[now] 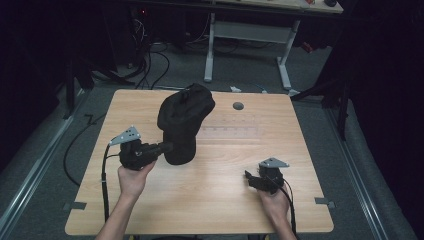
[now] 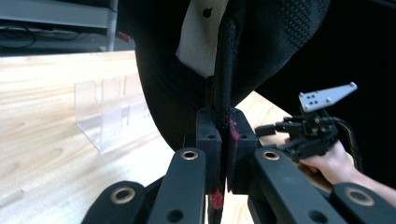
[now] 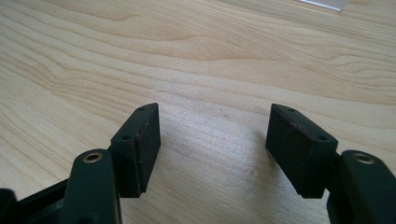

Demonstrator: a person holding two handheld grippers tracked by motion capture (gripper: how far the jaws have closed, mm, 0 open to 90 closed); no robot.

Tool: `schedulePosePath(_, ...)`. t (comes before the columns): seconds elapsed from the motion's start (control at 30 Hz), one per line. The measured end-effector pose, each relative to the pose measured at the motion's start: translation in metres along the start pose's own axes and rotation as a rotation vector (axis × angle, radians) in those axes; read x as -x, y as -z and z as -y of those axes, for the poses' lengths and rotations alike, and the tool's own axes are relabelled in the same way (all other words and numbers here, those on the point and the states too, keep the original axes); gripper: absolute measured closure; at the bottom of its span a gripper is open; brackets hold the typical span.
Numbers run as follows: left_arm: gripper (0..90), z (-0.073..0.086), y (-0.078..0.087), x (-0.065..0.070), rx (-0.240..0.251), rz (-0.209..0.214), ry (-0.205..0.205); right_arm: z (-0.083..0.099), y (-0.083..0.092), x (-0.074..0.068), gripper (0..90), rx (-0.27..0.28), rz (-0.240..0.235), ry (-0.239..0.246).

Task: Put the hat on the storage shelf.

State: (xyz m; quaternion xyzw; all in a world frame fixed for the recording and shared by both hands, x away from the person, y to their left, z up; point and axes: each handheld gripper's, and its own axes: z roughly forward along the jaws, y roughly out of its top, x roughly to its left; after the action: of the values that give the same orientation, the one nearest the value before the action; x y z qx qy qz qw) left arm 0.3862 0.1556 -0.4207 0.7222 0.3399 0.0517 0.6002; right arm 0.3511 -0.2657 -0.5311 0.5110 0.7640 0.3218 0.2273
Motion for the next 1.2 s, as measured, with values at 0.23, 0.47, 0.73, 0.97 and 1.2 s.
schedulePosePath(0.23,86.3,-0.012,-0.007,-0.004,0.027,-0.022,-0.004,0.000,0.000,-0.001,34.8,0.000,0.008,-0.006)
schedulePosePath(0.47,86.3,-0.027,-0.013,-0.010,0.039,-0.070,-0.021,0.000,0.000,-0.001,34.8,-0.001,0.007,-0.005)
schedulePosePath(0.73,86.3,-0.038,-0.021,-0.021,0.044,-0.113,-0.042,0.000,0.000,-0.001,34.6,-0.001,0.007,-0.004)
schedulePosePath(0.97,86.3,-0.046,-0.035,-0.030,0.042,-0.130,-0.045,0.000,0.000,-0.001,34.5,0.000,0.007,-0.001)
schedulePosePath(1.2,86.3,-0.050,-0.051,-0.036,0.036,-0.142,-0.053,0.000,0.000,-0.001,34.5,0.000,0.007,-0.002)
